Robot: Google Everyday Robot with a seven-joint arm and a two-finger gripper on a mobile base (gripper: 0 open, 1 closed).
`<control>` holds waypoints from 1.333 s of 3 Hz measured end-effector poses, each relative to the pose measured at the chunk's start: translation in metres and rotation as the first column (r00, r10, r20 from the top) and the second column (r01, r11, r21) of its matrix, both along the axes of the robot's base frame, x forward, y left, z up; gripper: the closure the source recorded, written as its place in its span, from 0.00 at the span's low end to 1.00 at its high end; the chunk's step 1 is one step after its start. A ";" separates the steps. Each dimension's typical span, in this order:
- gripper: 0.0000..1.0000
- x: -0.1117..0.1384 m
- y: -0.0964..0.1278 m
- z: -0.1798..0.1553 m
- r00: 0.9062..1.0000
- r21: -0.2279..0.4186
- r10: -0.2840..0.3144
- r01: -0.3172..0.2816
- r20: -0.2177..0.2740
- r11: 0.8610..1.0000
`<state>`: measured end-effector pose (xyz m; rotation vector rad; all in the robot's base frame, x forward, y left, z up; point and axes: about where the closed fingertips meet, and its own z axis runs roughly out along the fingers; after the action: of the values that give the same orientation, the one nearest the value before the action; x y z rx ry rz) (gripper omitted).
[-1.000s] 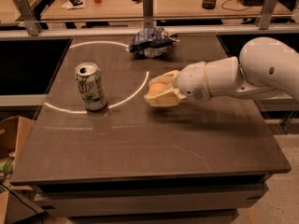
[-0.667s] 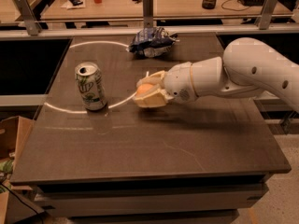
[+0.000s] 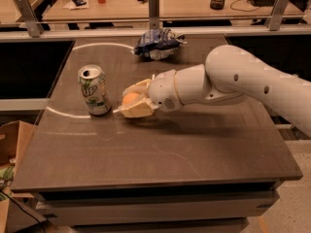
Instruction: Move orange near 7up can
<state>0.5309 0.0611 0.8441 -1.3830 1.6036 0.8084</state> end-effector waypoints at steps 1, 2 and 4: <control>1.00 -0.003 0.024 -0.003 0.999 -0.003 0.034 -0.034 -0.006 0.999; 1.00 -0.005 0.034 -0.012 0.999 -0.020 0.036 -0.036 -0.021 0.999; 0.59 -0.006 0.034 -0.010 0.999 -0.020 0.036 -0.037 -0.022 0.999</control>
Offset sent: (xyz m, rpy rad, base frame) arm -0.0070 0.0414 -0.0261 -0.0424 0.0430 0.0282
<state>0.5251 0.0954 0.8337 -1.4265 1.6113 0.8325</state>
